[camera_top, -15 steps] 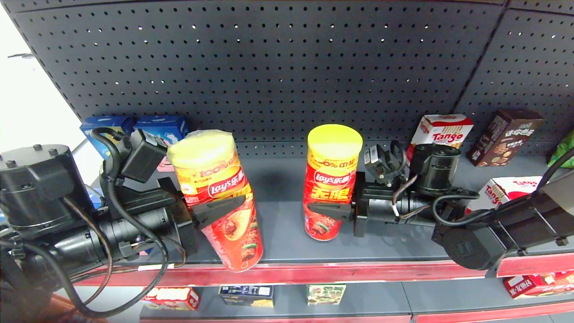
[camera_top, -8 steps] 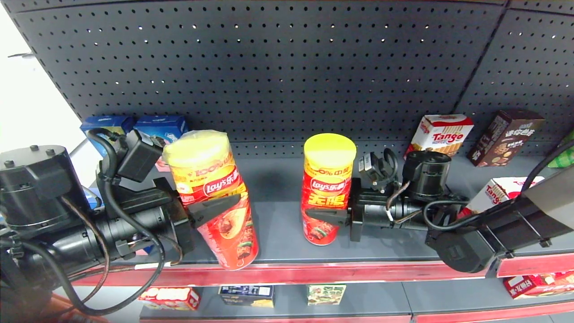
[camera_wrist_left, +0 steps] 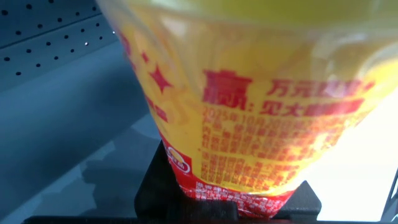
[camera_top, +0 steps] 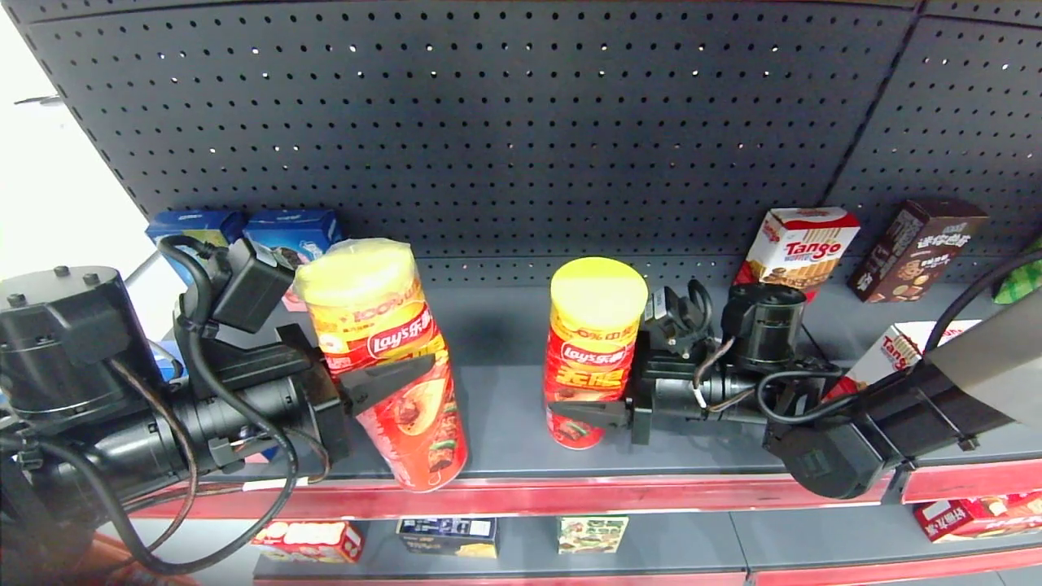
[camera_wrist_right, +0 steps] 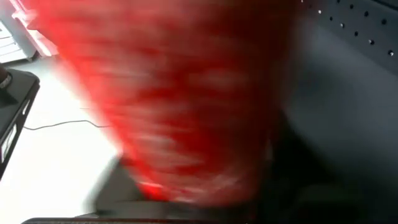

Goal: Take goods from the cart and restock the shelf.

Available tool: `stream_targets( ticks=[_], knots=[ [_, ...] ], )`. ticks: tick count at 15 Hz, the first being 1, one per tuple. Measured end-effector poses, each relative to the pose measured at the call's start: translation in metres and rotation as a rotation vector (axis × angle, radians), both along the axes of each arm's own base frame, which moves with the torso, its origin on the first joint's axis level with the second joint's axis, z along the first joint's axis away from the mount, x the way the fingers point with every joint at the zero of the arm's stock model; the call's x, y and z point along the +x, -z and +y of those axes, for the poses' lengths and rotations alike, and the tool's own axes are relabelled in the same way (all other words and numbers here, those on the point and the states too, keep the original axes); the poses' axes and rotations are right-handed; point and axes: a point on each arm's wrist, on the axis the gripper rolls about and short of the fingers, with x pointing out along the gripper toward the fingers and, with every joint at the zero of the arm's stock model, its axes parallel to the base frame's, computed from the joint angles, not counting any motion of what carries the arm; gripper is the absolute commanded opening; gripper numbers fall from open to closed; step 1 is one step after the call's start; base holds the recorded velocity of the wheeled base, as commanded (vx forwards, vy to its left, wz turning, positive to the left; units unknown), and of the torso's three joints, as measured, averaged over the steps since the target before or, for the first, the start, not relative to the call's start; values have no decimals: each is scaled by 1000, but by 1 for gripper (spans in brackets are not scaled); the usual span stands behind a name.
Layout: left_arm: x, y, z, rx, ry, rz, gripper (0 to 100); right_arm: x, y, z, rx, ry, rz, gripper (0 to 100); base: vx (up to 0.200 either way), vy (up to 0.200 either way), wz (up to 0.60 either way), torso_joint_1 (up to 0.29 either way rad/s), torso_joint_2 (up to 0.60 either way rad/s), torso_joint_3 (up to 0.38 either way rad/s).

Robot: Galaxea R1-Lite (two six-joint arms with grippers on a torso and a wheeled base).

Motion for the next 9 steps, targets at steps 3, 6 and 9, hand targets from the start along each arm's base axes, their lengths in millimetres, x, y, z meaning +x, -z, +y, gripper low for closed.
stream_targets(
  ticks=[3, 6, 9],
  knots=[
    [0, -1, 0, -2, 2, -6, 0, -3, 0, -2, -4, 1, 6, 100, 0, 0, 0, 0, 0, 0],
    [0, -1, 0, -1, 3, -3, 0, -11, -6, -9, -2, 7, 4, 100, 0, 0, 0, 0, 0, 0],
    [0, -1, 0, -1, 3, -3, 0, -22, -22, -19, 11, 19, -16, 100, 0, 0, 0, 0, 0, 0]
  ],
)
